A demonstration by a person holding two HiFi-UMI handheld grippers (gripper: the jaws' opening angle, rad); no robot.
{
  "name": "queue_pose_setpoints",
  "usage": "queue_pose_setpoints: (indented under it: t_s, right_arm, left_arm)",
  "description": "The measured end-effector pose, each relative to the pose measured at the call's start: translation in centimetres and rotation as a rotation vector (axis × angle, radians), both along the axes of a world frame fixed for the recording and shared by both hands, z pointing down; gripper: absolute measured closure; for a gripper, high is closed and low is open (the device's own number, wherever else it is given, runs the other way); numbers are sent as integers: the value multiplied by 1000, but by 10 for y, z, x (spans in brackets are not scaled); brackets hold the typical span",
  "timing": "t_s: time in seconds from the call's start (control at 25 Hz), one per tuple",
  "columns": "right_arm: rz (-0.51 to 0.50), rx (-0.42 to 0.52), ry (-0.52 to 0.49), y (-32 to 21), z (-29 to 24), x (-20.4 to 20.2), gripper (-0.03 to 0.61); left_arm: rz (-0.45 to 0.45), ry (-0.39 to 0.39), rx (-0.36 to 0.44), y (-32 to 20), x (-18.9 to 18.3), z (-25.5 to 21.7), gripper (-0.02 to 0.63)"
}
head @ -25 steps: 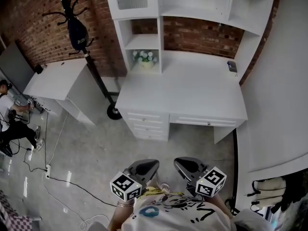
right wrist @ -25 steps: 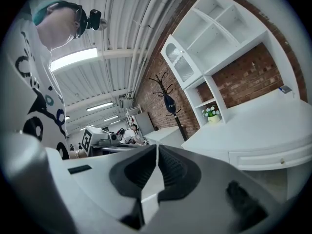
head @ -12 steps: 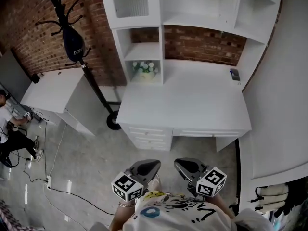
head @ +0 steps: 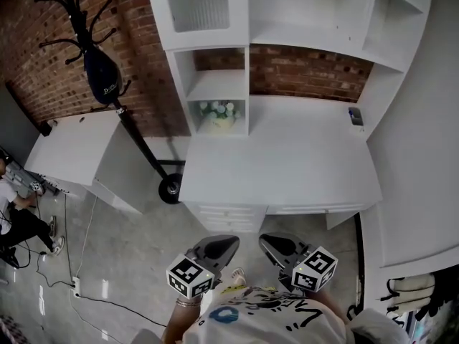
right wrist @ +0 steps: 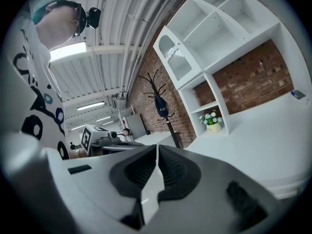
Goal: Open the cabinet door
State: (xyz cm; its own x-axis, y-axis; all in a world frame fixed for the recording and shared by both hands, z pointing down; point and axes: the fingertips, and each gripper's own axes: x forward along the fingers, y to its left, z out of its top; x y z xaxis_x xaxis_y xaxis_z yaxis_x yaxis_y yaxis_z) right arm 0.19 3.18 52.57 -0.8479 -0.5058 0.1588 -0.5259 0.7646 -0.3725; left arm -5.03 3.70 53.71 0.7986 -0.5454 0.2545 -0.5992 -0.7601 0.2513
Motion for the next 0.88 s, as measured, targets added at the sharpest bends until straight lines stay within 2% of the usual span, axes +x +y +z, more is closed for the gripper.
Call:
queue_pose_setpoints:
  t_s: [0.32, 0.6, 0.88]
  right_arm:
    - [31, 11, -12, -30, -3, -24, 549]
    - [95, -39, 20, -44, 16, 5, 549]
    - [125, -56, 14, -97, 25, 36, 549]
  left_arm:
    - [4, 24, 15, -39, -22, 3, 598]
    - [58, 54, -28, -56, 4, 18, 598]
    - [13, 48, -22, -97, 16, 20, 598]
